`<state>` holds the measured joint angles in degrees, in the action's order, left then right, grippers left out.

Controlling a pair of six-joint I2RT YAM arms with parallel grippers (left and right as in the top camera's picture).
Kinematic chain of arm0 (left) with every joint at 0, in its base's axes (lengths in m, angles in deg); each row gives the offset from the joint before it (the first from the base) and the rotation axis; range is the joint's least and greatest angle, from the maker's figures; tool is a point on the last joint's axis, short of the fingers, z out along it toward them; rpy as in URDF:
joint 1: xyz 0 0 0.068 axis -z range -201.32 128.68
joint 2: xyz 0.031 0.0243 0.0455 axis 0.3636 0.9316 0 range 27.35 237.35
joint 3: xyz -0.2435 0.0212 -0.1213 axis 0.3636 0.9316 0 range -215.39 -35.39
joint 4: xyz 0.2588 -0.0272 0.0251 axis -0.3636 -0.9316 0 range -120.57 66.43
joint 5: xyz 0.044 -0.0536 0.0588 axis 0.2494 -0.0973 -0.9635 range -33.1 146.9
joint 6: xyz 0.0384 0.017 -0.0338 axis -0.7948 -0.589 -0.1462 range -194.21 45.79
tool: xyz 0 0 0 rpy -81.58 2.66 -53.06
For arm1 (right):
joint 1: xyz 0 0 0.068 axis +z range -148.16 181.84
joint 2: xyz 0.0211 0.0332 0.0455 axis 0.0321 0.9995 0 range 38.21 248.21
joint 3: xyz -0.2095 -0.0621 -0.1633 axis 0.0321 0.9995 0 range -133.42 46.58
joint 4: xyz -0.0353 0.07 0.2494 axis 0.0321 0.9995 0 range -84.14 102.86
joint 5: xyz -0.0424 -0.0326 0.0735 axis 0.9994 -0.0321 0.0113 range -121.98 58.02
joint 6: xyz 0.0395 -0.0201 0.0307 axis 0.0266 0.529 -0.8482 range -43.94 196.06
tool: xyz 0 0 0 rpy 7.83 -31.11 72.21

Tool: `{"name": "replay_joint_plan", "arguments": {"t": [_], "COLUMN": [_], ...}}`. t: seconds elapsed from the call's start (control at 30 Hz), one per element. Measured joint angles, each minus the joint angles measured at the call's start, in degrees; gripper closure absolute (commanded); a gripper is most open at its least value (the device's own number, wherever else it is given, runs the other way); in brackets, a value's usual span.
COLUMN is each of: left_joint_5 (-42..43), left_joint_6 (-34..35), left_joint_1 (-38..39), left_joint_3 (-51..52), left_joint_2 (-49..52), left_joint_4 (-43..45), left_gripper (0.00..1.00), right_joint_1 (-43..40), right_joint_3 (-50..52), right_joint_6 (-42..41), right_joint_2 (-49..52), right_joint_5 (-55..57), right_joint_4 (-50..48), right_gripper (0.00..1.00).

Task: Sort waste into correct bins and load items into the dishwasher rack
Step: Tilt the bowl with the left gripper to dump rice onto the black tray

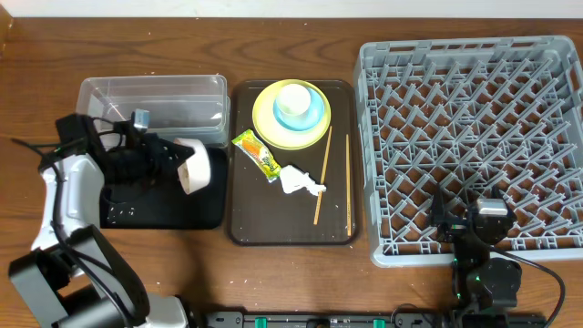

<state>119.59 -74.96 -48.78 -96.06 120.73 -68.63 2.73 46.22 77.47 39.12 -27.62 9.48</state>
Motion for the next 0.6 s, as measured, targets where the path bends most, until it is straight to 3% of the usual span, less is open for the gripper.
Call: {"name": "replay_joint_plan", "arguments": {"t": [0.6], "left_joint_5": [21.3], "left_joint_6": [-5.8], "left_joint_1": [-15.2], "left_joint_3": [9.8], "left_joint_2": [1.4], "left_joint_4": [5.4], "left_gripper": [0.94], "right_joint_1": [0.0], "right_joint_3": [0.0], "right_joint_6": [0.0], "right_joint_2": [0.0], "right_joint_5": [0.0], "right_joint_4": [0.0], "right_gripper": [0.01]}}
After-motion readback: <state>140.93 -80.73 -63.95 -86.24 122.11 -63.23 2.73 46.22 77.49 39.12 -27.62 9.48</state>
